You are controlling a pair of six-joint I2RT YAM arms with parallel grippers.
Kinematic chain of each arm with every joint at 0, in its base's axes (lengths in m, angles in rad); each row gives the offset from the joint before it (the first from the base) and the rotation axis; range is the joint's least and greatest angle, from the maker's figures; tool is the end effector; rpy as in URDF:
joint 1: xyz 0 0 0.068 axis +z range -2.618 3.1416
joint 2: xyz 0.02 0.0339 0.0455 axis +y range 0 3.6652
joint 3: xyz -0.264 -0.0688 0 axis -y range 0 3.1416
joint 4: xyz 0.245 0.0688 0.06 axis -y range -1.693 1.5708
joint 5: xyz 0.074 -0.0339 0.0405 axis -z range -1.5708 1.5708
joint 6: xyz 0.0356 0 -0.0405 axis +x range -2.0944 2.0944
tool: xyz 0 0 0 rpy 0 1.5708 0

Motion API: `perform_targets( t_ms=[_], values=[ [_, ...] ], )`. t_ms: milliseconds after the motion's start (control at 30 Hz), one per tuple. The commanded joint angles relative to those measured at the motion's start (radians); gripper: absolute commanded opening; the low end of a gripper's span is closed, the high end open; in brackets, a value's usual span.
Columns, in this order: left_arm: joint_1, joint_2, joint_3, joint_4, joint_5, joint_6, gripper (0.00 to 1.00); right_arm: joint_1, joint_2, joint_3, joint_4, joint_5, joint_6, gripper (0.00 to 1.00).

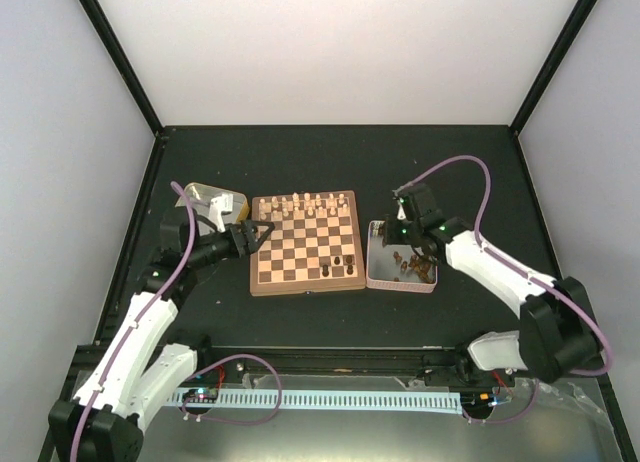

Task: Set up the chess pieces on the board
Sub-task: Pick up the chess piece from the storage box, then place the chess piece on the chessboard.

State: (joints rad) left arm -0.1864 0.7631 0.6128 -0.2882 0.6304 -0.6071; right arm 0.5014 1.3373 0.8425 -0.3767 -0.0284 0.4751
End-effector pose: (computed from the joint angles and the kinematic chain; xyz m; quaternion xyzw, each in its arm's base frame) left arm 0.1666 -0.0528 0.2750 -0.0049 0.8194 -0.4384 0.3692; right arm 0.2394 0.1324 0.2229 -0.0172 0.9393 0.1725 0.2963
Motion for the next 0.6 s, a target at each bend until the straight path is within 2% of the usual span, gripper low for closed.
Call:
perform_targets(
  t_ms=[0,200,367,467,567],
  values=[
    [-0.036,0.057,0.009,0.186,0.164,-0.158,0.79,0.119,-0.050,0.022,0.138,-0.213,-0.101,0.08],
    [-0.096,0.163,0.059,0.241,0.275,-0.251,0.79,0.286,-0.057,0.088,0.201,-0.295,-0.240,0.08],
    [-0.142,0.214,0.065,0.286,0.322,-0.309,0.78,0.357,-0.062,0.108,0.217,-0.317,-0.331,0.08],
    [-0.173,0.238,0.067,0.290,0.322,-0.303,0.71,0.381,-0.056,0.130,0.198,-0.321,-0.371,0.08],
    [-0.192,0.256,0.067,0.290,0.325,-0.301,0.59,0.391,-0.043,0.148,0.176,-0.311,-0.389,0.08]
  ],
)
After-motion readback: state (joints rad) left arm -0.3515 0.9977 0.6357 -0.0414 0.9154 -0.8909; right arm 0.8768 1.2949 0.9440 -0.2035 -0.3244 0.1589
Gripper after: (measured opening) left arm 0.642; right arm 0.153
